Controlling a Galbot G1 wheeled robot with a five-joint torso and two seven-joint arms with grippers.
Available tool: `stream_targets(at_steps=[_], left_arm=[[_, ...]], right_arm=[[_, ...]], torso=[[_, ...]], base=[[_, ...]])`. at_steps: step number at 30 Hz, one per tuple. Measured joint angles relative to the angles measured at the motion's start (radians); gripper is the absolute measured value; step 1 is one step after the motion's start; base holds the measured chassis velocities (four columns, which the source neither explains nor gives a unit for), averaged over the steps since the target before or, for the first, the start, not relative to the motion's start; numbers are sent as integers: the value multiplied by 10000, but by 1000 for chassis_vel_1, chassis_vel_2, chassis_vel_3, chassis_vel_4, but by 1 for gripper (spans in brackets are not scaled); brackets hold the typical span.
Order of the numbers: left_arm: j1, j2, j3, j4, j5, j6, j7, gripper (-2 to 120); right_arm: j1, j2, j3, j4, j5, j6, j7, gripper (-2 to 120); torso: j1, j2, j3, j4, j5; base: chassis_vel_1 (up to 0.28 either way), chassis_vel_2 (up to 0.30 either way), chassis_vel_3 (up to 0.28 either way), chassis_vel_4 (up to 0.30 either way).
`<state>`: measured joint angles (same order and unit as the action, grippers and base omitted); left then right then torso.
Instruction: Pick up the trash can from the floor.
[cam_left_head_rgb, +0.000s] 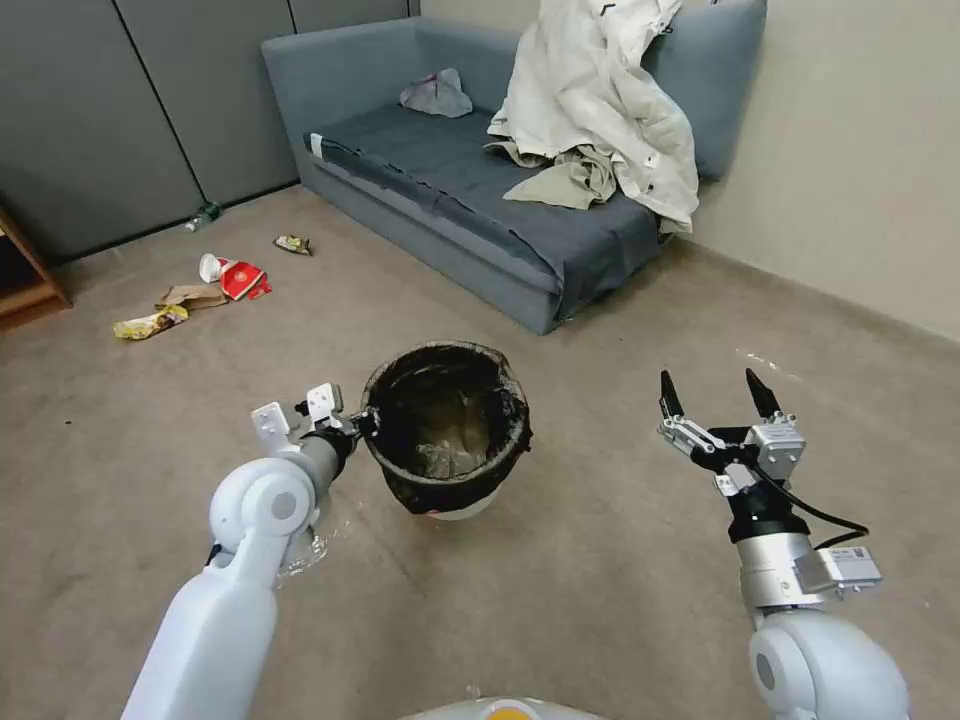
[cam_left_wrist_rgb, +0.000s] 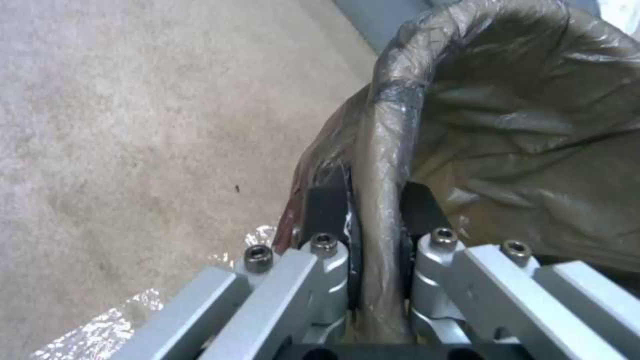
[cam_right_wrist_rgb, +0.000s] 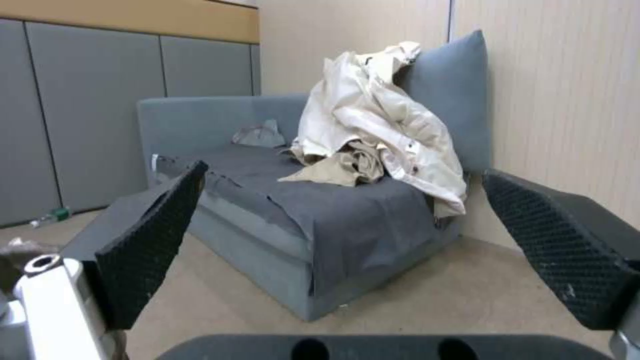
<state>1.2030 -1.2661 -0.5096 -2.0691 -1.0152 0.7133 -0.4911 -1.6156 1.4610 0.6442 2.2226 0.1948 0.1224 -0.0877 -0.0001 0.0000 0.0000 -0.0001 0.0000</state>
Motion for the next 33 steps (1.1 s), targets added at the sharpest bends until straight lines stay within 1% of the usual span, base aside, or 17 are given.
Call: stream_targets(at_steps=[3,6,33], left_arm=[[103,59,-120,-320,-159,32,-105,5],[139,58,-167,-417,-217,46,-139,5],[264,-7,-193,-450,-223,85,-162,5]], right_arm=[[24,-12,10,-1,26,-7,10,100],[38,-13,10,-11,31,-8,11,100],[20,13,-15,-85,-37,-43,18,100]], torso=[[1,0,0,0,0],[1,0,0,0,0],[2,0,0,-1,0]], base=[[0,0,0,0],[0,0,0,0],[0,0,0,0]])
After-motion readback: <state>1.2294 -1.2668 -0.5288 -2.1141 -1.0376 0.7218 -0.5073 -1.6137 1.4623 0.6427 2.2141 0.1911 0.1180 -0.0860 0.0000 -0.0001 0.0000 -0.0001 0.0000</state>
